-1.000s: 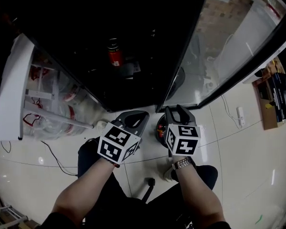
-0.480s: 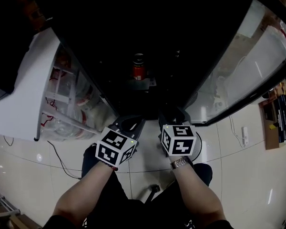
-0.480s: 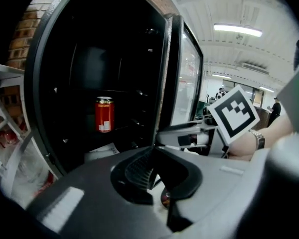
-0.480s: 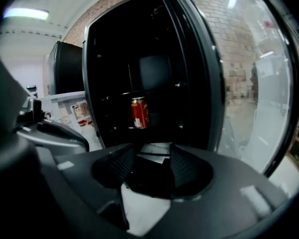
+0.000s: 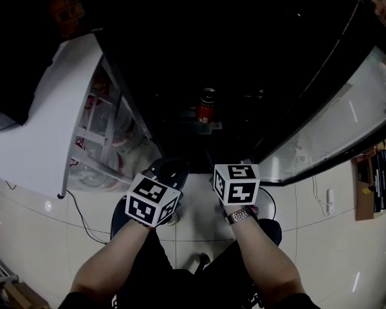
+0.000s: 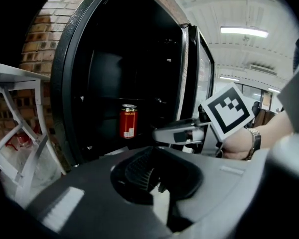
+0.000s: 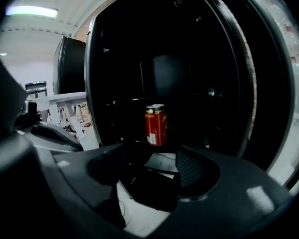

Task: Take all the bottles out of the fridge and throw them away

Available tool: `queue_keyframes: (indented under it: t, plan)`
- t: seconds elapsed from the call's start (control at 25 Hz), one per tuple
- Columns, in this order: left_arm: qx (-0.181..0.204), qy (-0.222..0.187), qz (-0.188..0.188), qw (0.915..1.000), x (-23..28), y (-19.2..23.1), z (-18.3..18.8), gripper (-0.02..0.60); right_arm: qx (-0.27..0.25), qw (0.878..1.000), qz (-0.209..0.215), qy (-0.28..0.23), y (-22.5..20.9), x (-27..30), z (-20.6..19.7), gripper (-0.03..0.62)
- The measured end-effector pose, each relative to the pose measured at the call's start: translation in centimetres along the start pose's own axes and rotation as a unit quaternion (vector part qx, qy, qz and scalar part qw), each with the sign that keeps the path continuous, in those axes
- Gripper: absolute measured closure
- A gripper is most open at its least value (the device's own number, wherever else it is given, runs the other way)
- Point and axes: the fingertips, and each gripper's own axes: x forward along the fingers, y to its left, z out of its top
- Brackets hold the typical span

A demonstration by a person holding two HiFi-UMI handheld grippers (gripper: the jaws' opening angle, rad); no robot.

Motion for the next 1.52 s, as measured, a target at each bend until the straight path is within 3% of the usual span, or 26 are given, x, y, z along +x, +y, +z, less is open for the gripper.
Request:
queue_keyframes:
  t: [0.44, 1.08, 1.52]
  plan:
    - [-0.014, -0.012, 0.017, 0.9997, -0.2, 5.2, 1.5, 0.578, -0.016, 1.000, -0.005, 0.010, 0.8, 6.1, 3.2, 0.255]
    - [-0.015, -0.010, -0.005, 0.9998, 3.1, 7.0, 2.4, 0.577, -0.022, 0.999, -0.016, 0.035, -1.0, 12.2, 4.2, 0.253]
    - [-0.016, -0.009, -0.008, 0.9998, 3.8, 6.8, 2.8, 0.577, -0.022, 0.999, -0.016, 0.032, -1.4, 11.5, 4.1, 0.273]
